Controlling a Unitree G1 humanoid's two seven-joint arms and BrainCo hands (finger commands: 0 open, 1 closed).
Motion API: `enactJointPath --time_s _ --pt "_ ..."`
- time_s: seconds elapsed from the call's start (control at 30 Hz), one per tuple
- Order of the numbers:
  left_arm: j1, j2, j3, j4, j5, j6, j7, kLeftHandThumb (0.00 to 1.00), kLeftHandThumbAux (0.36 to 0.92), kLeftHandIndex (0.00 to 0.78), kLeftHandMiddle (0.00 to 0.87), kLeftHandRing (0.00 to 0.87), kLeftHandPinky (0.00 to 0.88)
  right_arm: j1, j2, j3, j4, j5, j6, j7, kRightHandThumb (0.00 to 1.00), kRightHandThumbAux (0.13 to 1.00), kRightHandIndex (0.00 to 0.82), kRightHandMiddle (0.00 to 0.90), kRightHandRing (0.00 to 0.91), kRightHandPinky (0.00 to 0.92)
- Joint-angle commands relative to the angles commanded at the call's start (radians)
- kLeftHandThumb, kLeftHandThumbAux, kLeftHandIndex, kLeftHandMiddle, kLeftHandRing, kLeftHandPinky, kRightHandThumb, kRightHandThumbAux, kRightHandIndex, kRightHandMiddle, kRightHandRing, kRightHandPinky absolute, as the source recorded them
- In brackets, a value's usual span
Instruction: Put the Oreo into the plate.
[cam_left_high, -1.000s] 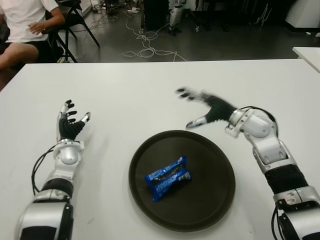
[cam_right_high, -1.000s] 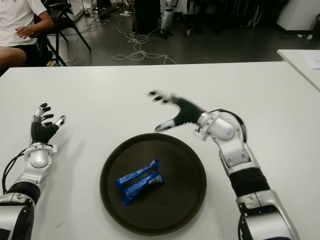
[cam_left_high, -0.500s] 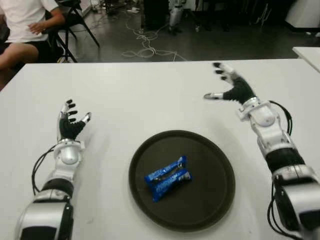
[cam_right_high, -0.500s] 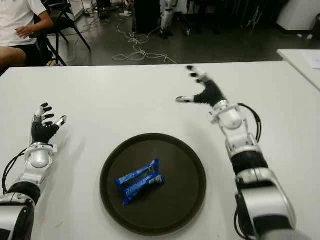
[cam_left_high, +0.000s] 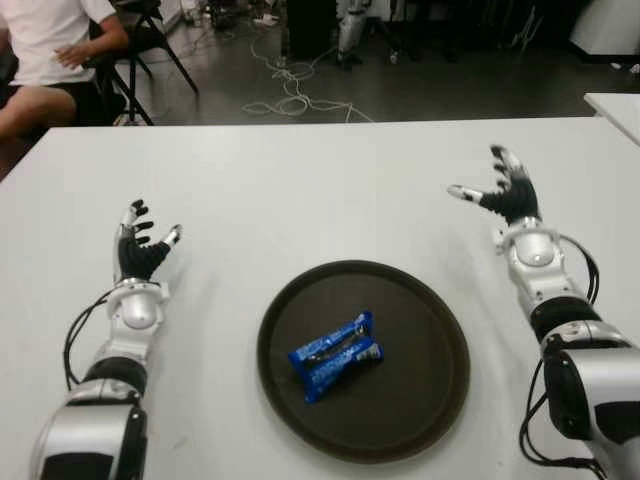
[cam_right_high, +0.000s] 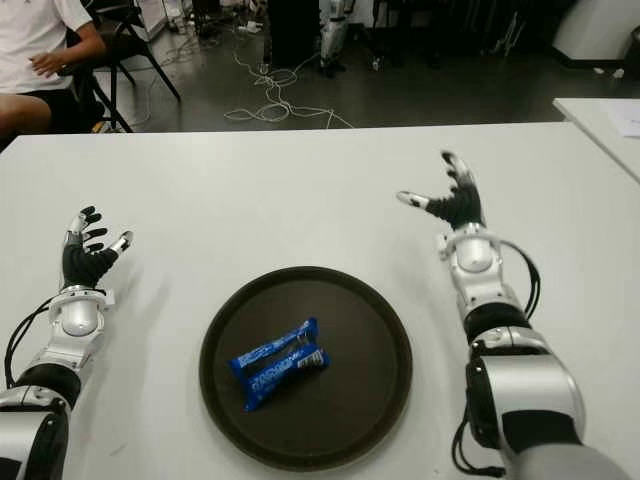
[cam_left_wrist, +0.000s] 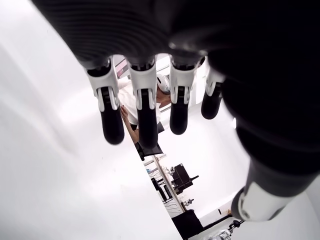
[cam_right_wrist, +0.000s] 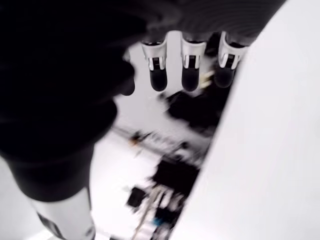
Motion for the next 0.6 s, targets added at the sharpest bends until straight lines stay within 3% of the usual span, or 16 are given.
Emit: enactJointPath --time_s 0.27,0.43,0.6 --pt "0.001 0.004 -0.002 0.002 0.004 0.0 0.004 0.205 0.695 0.09 0.168 0.199 0.234 -0.014 -0.004 -0.008 0.021 -0.009 0.032 -0.022 0.0 0.798 0.179 0.113 0.101 0.07" --pt "0.001 0.006 -0.003 0.004 0.007 0.004 0.011 0.194 0.716 0.088 0.166 0.198 0.219 -0.009 -0.001 -0.023 0.03 0.001 0.038 -0.029 0.0 0.839 0.155 0.106 0.104 0.077" --pt "0.003 0.01 -0.006 0.004 0.013 0.003 0.014 0.204 0.715 0.09 0.167 0.197 0.223 -0.003 -0.003 -0.054 0.036 0.028 0.035 0.005 0.0 0.806 0.137 0.104 0.098 0.074"
